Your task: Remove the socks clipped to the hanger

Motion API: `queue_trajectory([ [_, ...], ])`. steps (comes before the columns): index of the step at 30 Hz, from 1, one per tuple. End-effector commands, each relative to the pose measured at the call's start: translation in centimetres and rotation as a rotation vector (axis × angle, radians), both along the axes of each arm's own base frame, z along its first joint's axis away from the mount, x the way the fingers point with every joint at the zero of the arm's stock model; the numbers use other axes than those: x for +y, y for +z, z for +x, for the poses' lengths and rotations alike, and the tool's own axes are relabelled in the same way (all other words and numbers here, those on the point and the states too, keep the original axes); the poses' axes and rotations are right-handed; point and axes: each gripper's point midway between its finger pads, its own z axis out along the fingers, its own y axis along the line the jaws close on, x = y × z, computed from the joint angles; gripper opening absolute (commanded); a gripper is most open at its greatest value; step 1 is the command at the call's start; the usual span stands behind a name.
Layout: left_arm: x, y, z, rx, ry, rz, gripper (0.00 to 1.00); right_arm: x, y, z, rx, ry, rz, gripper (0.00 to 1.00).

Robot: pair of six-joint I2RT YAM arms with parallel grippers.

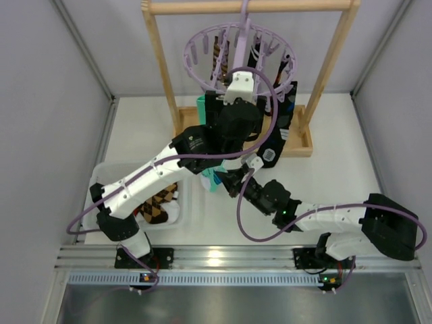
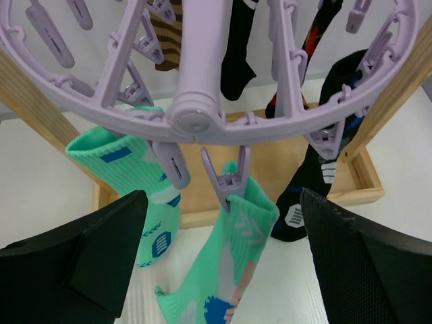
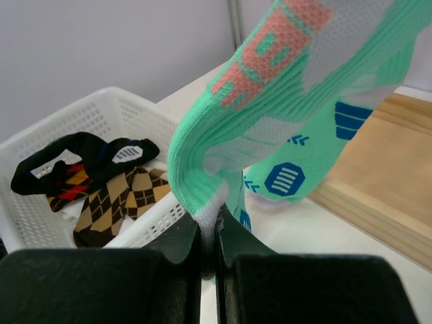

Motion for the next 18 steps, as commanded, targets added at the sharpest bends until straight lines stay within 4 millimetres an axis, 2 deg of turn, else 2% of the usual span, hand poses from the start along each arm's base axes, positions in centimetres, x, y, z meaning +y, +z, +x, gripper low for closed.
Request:
queue_trajectory([
  [1,1.7,2.4,1.8,-0.038,0.063,-0.060,0.99,1.6,3.3,-0.6,-0.064,0.002,0.037,0.00],
  [8,1.0,1.7,2.7,-0.029,0.063,-0.048,0.92,3.0,2.7,-0.8,-0.067,0.006,0.006,0.00],
  [18,0.7,0.8,2.8,-0.018,0.057,-0.016,0.74,4.1,2.1,-0.7,-0.066,0.002,-0.029,0.00],
])
